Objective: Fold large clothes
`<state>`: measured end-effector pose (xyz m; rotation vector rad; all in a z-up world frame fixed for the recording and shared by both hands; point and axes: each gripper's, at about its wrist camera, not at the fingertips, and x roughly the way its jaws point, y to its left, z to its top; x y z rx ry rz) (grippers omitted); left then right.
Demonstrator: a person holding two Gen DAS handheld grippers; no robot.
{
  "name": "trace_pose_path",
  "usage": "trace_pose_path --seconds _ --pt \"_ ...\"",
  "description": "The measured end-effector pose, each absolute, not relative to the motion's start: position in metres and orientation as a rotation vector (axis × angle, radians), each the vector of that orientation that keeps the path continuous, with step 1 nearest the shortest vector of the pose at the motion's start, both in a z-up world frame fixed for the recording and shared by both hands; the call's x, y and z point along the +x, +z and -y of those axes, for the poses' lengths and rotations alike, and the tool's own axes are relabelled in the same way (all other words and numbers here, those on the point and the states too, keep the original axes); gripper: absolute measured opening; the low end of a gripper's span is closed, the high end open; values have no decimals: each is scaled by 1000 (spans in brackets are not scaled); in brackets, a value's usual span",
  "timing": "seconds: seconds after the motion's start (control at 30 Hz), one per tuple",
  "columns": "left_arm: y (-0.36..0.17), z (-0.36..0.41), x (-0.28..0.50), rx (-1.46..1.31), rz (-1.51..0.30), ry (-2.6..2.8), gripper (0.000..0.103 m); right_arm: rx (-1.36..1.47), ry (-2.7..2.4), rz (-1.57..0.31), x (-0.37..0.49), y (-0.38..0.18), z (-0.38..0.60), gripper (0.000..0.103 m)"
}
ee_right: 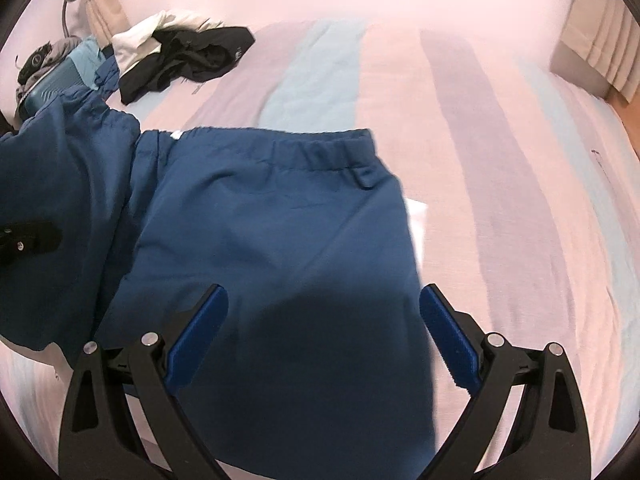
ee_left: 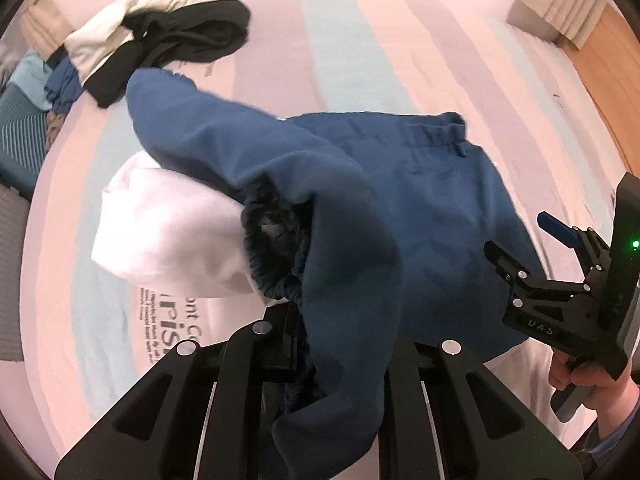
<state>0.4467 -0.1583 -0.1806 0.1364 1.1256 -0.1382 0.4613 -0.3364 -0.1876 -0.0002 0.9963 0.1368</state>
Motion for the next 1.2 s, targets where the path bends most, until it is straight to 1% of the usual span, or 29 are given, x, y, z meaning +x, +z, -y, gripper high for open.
trace_pose_path --seconds 0.37,0.63,1.0,1.2 --pt "-194 223 452 157 -1139 -192 11 37 137 -994 459 -188 389 92" --pt "-230 282 467 188 -1171 -205 11 37 163 -1013 459 -197 426 92" --pt "-243 348 474 214 -1165 -222 11 42 28 -1036 475 -199 490 92" --pt "-276 362 483 244 -1196 -160 12 28 -11 -1048 479 -204 507 92"
